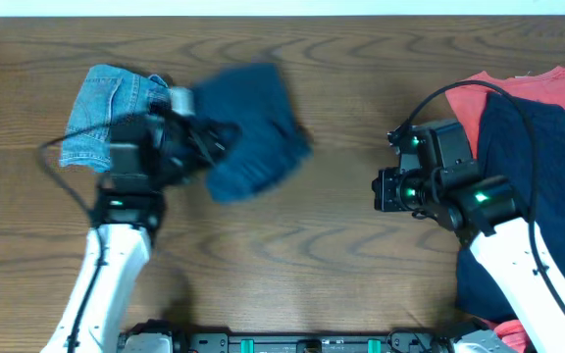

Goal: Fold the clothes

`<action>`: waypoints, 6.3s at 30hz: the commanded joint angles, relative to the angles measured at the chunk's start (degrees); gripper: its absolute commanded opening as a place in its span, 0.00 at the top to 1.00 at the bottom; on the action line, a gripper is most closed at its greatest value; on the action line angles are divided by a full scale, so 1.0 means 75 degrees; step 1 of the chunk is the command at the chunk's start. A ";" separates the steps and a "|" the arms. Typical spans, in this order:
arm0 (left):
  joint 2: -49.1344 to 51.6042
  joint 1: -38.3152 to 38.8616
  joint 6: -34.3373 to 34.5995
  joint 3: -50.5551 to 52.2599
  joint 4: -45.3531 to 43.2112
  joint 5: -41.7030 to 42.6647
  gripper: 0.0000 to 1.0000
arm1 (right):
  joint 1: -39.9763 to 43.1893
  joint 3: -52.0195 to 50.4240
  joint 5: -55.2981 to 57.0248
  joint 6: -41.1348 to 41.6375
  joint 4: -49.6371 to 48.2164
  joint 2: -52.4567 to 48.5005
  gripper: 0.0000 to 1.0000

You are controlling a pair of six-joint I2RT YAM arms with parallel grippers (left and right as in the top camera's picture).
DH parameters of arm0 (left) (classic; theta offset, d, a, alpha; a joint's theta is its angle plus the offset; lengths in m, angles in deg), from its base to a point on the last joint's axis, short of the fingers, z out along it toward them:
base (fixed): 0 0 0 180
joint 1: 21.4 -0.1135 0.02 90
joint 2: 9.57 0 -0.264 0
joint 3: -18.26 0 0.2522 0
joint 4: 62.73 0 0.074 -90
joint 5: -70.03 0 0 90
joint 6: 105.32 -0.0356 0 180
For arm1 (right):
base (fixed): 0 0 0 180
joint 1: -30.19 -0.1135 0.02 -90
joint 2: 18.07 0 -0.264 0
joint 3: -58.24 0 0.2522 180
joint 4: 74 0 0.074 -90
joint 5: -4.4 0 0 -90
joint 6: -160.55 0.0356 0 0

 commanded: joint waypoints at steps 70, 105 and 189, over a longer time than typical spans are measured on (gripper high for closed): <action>0.3235 -0.3418 -0.3395 -0.1437 0.1676 -0.2011 0.51 | 0.0096 0.0067 0.0108 0.0189 0.0230 0.0087 0.99; -0.2308 0.0731 -0.6930 -0.4782 1.0480 -0.4433 0.02 | 0.0067 0.0414 0.1105 -0.1183 0.0265 0.3401 0.01; -0.2285 0.0772 -0.6933 -0.4774 1.0500 -0.4438 0.02 | 0.2401 -0.7699 0.1445 -0.2066 -0.5852 0.9215 0.01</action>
